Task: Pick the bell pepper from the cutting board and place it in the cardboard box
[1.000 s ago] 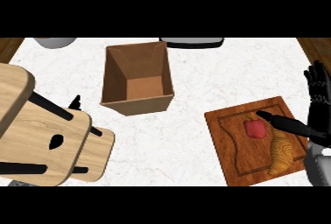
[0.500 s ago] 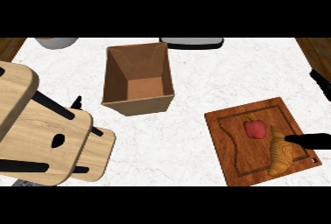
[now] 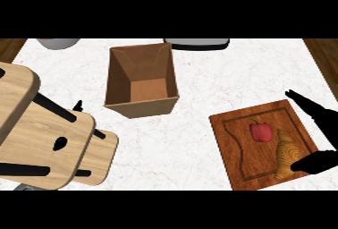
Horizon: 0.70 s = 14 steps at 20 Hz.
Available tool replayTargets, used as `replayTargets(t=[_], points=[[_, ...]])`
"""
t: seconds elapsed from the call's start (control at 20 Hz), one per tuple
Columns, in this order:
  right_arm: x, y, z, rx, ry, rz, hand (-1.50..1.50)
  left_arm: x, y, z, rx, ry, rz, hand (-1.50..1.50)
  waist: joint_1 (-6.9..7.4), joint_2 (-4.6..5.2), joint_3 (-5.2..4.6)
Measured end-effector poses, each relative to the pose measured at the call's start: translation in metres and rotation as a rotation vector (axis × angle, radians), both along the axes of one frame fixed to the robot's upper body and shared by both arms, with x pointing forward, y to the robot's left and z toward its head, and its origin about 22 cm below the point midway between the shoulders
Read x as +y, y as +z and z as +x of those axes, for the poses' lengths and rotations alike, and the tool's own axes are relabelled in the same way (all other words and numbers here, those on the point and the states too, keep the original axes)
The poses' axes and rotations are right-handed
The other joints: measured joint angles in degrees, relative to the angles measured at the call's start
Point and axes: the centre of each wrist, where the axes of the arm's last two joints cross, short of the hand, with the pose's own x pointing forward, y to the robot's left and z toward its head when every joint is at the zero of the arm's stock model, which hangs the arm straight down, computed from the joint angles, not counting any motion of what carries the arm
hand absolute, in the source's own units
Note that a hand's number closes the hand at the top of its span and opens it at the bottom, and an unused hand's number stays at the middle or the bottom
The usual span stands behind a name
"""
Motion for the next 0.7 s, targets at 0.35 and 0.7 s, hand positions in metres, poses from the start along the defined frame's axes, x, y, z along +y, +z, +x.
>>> replayTargets(t=[0.35, 0.7], points=[[0.030, -0.009, 0.004, 0.053, -0.057, -0.053, -1.50, -0.006, -0.004, -0.003, -0.006, 0.006, -0.007, 0.00, -0.06, 0.07, 0.13], [0.038, -0.027, 0.007, 0.091, -0.100, -0.095, -1.50, -0.005, -0.004, -0.006, -0.004, 0.022, -0.004, 0.00, -0.09, 0.11, 0.09]])
